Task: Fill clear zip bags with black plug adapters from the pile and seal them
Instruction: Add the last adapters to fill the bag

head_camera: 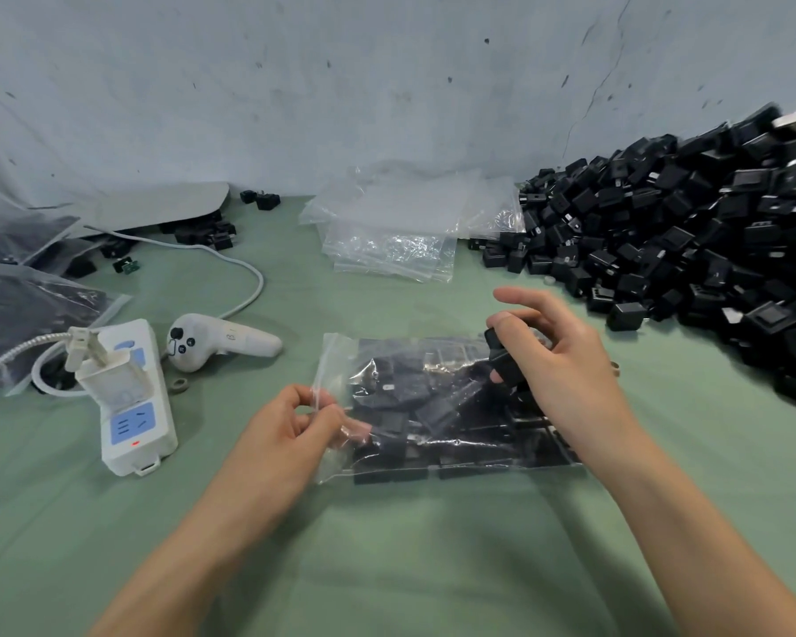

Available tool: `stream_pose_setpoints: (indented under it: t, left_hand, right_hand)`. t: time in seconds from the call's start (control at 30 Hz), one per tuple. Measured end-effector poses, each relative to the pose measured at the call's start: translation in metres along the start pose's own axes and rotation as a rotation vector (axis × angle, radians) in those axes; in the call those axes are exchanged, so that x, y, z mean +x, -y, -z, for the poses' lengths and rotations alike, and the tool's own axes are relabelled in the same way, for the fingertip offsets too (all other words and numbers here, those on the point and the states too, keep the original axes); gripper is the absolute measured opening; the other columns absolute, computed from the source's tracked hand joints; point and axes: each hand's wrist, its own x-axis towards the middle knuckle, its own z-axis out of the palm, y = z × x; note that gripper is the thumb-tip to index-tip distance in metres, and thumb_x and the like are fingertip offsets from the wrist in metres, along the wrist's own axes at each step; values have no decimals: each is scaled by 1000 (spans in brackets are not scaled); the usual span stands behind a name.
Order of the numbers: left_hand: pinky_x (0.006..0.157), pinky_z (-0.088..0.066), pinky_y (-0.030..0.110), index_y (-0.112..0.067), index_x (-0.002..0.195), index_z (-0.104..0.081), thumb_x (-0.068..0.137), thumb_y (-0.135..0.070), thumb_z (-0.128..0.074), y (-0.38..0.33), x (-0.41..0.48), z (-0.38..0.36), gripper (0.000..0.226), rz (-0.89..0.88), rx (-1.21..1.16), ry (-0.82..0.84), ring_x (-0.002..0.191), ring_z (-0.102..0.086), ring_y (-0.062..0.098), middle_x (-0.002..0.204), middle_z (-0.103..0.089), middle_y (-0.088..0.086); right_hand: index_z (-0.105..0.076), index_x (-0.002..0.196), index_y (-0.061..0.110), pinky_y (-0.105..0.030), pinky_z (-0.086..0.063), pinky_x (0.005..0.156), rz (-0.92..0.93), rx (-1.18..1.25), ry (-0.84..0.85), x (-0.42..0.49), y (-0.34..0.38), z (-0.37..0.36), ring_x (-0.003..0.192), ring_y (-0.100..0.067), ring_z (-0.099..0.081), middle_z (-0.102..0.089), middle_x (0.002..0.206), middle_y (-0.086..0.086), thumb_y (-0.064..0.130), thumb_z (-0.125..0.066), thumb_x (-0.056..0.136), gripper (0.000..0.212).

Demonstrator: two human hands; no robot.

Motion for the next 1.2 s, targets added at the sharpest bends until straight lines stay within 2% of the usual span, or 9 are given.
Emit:
stream_pose_setpoints:
  t: [0.2, 0.3, 0.43, 0.57, 0.67, 0.77, 0.83, 0.97, 1.2]
  left_hand:
    - [49, -40, 14, -13, 97, -45, 102, -18, -47, -1, 1, -2, 8, 17, -28, 74, 48, -52, 4, 89, -78, -7]
    - [59, -41, 18, -15, 95, -43, 102, -19, -45, -1, 4, -1, 9, 25, -28, 86, 68, -54, 13, 93, -77, -12]
    - [68, -39, 26, -16, 94, -39, 102, -21, -39, -4, 0, -3, 10, -5, 36, 165, 81, -57, 28, 95, -77, -14]
    - [73, -37, 18, -13, 93, -47, 102, -23, -40, -6, 0, 2, 15, -3, -2, 149, 74, -58, 0, 78, -73, -21]
    - [72, -36, 11, 1, 107, -58, 100, -27, -37, -8, -2, -2, 36, -22, 61, 182, 77, -57, -6, 84, -71, -26]
    - [76, -39, 20, -13, 103, -45, 102, -21, -31, -12, -6, -4, 17, -17, 67, 261, 81, -59, -4, 96, -75, -20]
    - [76, -38, 30, -20, 109, -46, 103, -22, -36, -14, -4, 4, 12, -14, 23, 177, 84, -63, 1, 94, -76, -17]
    - [69, -43, 23, -31, 114, -56, 101, -29, -49, -19, -1, 17, 15, -189, -58, -330, 72, -62, -1, 91, -72, -13]
    - [60, -48, 26, -16, 106, -65, 84, -49, -61, -35, -10, -14, 39, -157, -505, 161, 67, -60, 17, 69, -60, 5]
  right_hand:
    - [-70, 104, 44, -31, -58, 68, 16, -55, 52, -4, -2, -5, 68, -13, -63, -70, 96, 13, 34, -64, 90, 18]
    - [-70, 103, 43, -49, -59, 79, -12, -73, 108, -5, -1, -7, 70, -19, -68, -71, 95, 15, 38, -62, 87, 19]
    - [-70, 102, 44, -51, -59, 76, -35, -121, 142, -5, -3, -8, 63, -8, -64, -71, 89, 15, 36, -60, 89, 17]
    - [-68, 101, 46, -46, -58, 66, -46, -154, 164, -6, -1, -8, 62, -13, -68, -71, 89, 15, 42, -58, 87, 18]
    - [-69, 99, 46, -33, -56, 58, -65, -133, 166, -6, 1, -9, 61, -13, -70, -70, 87, 13, 40, -58, 88, 17]
    - [-71, 98, 42, -16, -42, 47, -84, -77, 143, -8, 6, -12, 58, -13, -67, -70, 85, 10, 32, -60, 92, 16]
    - [-73, 97, 39, -15, -41, 46, -122, 4, 146, -9, 12, -15, 59, -15, -67, -71, 89, 7, 29, -60, 94, 16]
    - [-75, 99, 32, -20, -45, 49, -165, 221, 254, -13, 26, -29, 55, -20, -64, -73, 97, 2, 21, -58, 97, 20]
    - [-72, 111, 16, -22, -46, 47, -173, 500, 505, -25, 40, -66, 50, -20, -54, -73, 107, -6, 13, -48, 102, 25]
